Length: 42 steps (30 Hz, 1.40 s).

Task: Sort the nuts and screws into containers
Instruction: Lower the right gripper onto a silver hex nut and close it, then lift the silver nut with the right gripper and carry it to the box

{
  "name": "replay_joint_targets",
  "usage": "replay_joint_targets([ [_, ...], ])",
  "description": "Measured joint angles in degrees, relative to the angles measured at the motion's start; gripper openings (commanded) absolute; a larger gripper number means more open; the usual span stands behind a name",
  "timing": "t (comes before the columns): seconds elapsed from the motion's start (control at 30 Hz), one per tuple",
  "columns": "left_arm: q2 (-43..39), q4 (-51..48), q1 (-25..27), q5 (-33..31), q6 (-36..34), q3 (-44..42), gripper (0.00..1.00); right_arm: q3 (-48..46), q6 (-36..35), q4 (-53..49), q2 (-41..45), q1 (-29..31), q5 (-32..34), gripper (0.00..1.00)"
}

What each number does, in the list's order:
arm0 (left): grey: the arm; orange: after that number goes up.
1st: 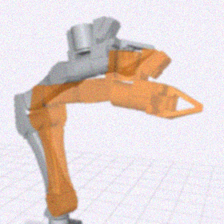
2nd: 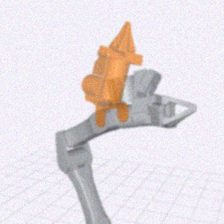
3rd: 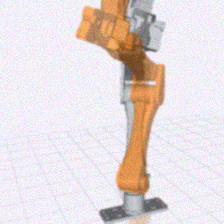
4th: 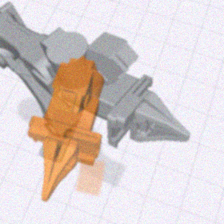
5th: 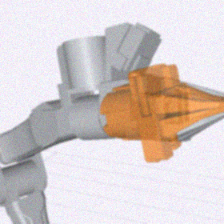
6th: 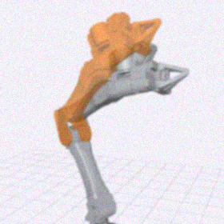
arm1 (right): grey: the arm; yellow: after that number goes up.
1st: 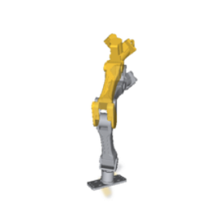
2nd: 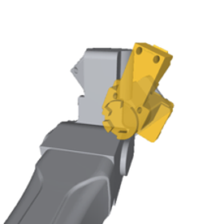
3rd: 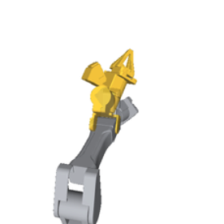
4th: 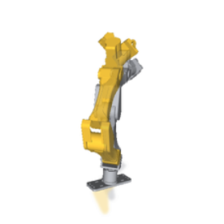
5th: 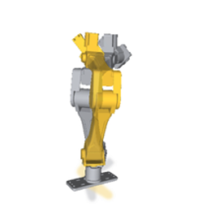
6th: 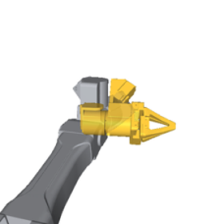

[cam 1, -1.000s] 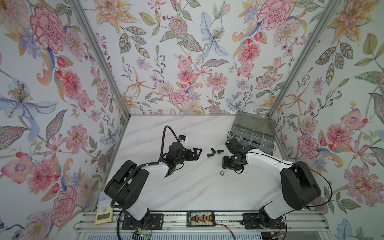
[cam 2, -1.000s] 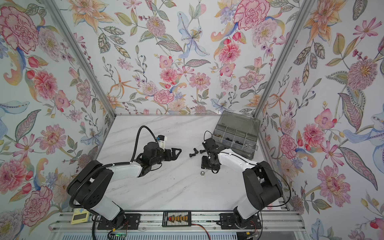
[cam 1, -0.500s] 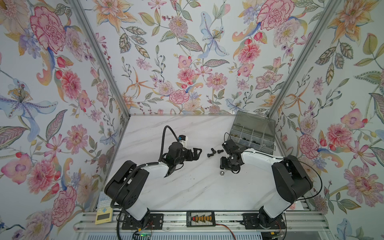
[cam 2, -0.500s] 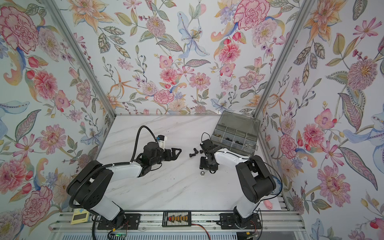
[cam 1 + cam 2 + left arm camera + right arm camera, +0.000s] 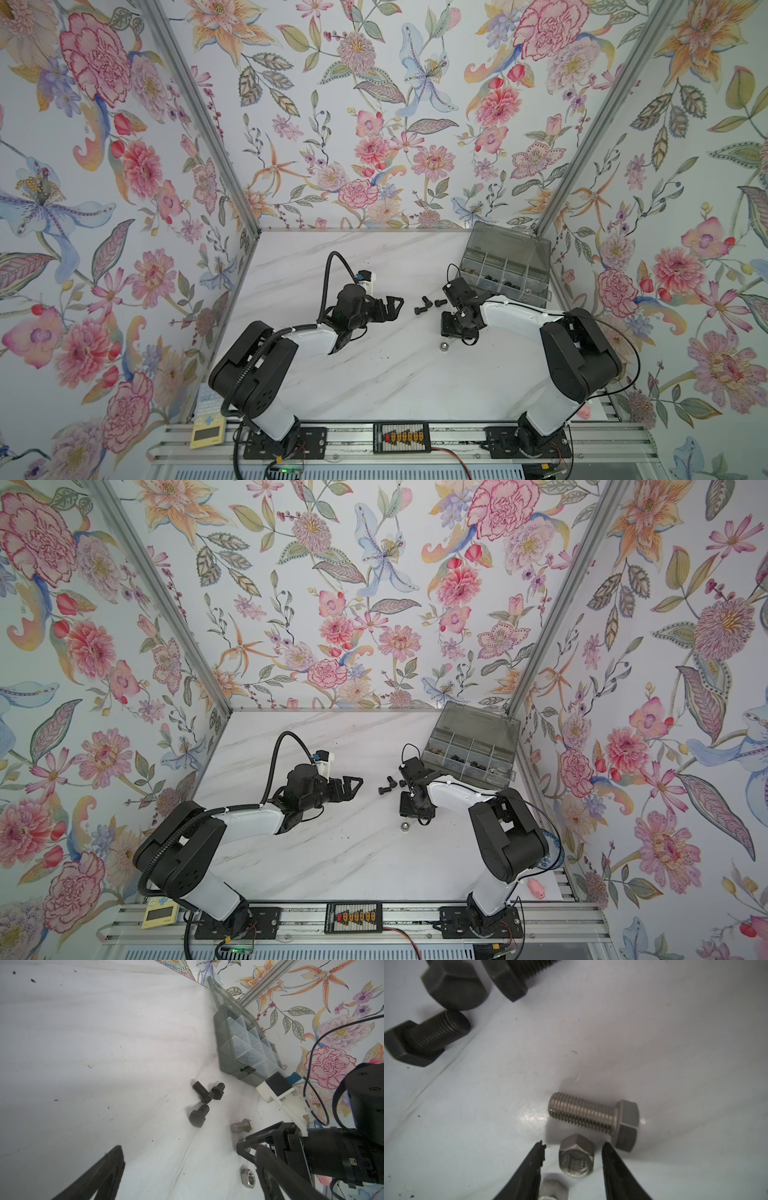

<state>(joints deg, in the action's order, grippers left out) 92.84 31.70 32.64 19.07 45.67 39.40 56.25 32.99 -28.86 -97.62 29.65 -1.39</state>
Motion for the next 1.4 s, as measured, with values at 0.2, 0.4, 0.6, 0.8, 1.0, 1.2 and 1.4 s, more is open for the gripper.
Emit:
replay_joint_targets([
  [0.2,0.0,0.0,0.0,0.0,0.0,0.0,1.0,0.0,-0.2,0.1,-0.1,0.3,0.6,0.39],
  [0.4,0.0,0.0,0.0,0.0,0.0,0.0,0.99,0.0,-0.2,0.3,-0.3,0.8,0.9,0.32],
  [0.6,0.0,0.0,0.0,0.0,0.0,0.0,1.0,0.0,-0.5,0.7,-0.4,1.3,1.0,0.25],
  [0.8,0.0,0.0,0.0,0.0,0.0,0.0,0.99,0.0,-1.0,1.0,-0.4,1.3,1.0,0.04],
  [1.0,0.0,0.0,0.0,0.0,0.0,0.0,1.0,0.0,-1.9,1.0,-0.2,1.0,0.4,0.0],
  [1.2,0.0,0.0,0.0,0.0,0.0,0.0,0.99,0.0,-4.7,0.1,1.6,-2.6,-3.4,0.0],
  [1.4,0.0,0.0,0.0,0.0,0.0,0.0,0.99,2.3,-7.9,-0.9,6.6,-12.2,-5.9,0.0],
])
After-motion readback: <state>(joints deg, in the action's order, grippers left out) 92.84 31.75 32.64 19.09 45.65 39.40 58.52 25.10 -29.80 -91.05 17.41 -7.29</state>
